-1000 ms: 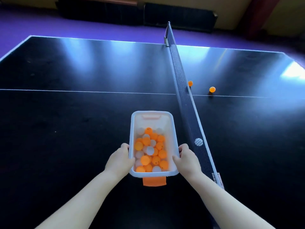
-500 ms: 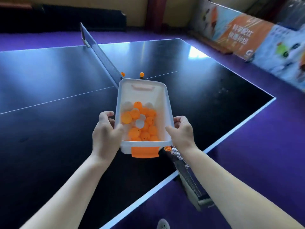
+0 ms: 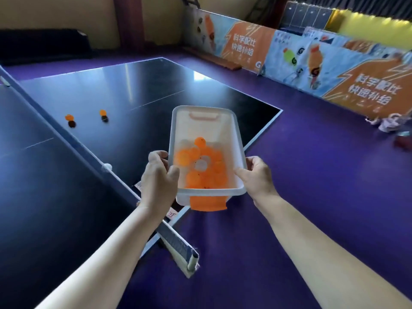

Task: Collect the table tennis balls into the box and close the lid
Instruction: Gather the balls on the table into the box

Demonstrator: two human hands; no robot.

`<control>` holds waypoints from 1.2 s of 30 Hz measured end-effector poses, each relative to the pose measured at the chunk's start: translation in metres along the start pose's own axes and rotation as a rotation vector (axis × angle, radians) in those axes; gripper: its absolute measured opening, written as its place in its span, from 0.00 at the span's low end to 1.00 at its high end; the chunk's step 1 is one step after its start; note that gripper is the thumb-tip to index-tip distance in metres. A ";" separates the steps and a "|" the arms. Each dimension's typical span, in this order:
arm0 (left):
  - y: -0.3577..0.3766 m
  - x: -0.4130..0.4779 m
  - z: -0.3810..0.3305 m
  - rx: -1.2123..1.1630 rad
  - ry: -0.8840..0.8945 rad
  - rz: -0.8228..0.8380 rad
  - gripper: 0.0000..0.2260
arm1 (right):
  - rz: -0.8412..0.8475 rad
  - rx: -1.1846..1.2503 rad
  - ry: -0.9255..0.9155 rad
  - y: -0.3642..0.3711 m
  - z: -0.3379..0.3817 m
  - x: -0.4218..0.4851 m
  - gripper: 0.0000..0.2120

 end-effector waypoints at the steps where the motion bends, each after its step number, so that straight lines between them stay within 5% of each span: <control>1: 0.024 0.001 -0.008 0.001 -0.006 0.009 0.12 | 0.005 -0.003 0.016 -0.023 -0.010 0.005 0.09; 11: 0.191 0.008 -0.033 -0.051 -0.165 0.040 0.11 | 0.150 -0.338 0.085 -0.154 -0.090 0.085 0.06; 36: 0.185 0.245 0.063 -0.047 -0.503 -0.066 0.17 | 0.577 -0.617 -0.043 -0.009 -0.077 0.395 0.08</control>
Point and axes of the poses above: each hand's wrist, its own x-axis towards the middle knuckle, its own y-axis out of the palm, z = x × y, the point moved 1 cm from there along x, towards the middle knuckle, and after that the axes turned 13 degrees about z, right-handed, at the moved point
